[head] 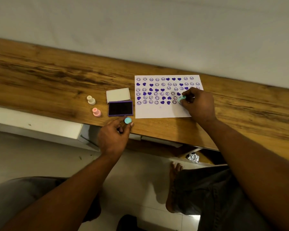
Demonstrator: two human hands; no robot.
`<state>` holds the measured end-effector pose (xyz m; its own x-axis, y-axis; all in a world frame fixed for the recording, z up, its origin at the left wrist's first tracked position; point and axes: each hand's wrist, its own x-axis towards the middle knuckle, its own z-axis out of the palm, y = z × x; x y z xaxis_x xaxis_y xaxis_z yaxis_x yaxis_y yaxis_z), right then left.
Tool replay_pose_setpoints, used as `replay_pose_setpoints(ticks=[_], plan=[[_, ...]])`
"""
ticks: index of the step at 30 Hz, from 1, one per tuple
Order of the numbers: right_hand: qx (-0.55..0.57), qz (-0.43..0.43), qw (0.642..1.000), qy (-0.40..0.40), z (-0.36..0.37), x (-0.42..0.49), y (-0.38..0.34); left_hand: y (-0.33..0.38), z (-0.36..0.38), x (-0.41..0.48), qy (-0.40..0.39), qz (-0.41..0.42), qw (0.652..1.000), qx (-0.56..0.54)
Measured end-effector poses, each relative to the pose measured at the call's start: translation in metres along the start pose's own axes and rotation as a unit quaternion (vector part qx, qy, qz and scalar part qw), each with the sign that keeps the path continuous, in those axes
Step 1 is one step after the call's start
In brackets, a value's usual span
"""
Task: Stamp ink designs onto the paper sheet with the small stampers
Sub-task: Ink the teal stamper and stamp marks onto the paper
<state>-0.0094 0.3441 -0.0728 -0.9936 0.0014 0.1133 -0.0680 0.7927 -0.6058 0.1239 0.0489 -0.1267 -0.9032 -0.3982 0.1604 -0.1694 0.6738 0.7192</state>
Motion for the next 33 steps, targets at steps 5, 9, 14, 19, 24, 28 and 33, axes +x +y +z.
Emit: replay_pose_setpoints(ticks=[5,9,14,19,24,28,33], plan=[[-0.012,-0.003,1.000,-0.001,0.0005,-0.0019,-0.0004,0.0006,-0.0006,0.0000,0.001,0.000,1.000,0.000],[-0.017,-0.007,1.000,0.000,0.0002,-0.0018,-0.0009,0.0004,-0.0004,-0.0003,0.003,-0.002,1.000,0.004],[-0.024,-0.007,1.000,0.000,0.0006,-0.0024,-0.0009,0.0003,0.0004,0.0001,-0.002,-0.007,1.000,0.008],[-0.039,-0.012,0.999,0.002,0.0025,-0.0032,0.0014,0.0002,0.0003,0.0003,-0.006,-0.014,1.000,0.004],[-0.047,0.001,0.999,0.006,0.0046,-0.0055,0.0013,0.0003,-0.0009,-0.0004,-0.012,-0.018,1.000,0.005],[-0.070,-0.002,0.998,-0.006,0.0040,-0.0047,0.0005,-0.0006,-0.0005,0.0005,-0.012,-0.016,1.000,0.007],[-0.130,-0.012,0.991,-0.007,0.0028,-0.0054,-0.0036,-0.0031,-0.0003,-0.0002,-0.004,-0.014,1.000,0.008]])
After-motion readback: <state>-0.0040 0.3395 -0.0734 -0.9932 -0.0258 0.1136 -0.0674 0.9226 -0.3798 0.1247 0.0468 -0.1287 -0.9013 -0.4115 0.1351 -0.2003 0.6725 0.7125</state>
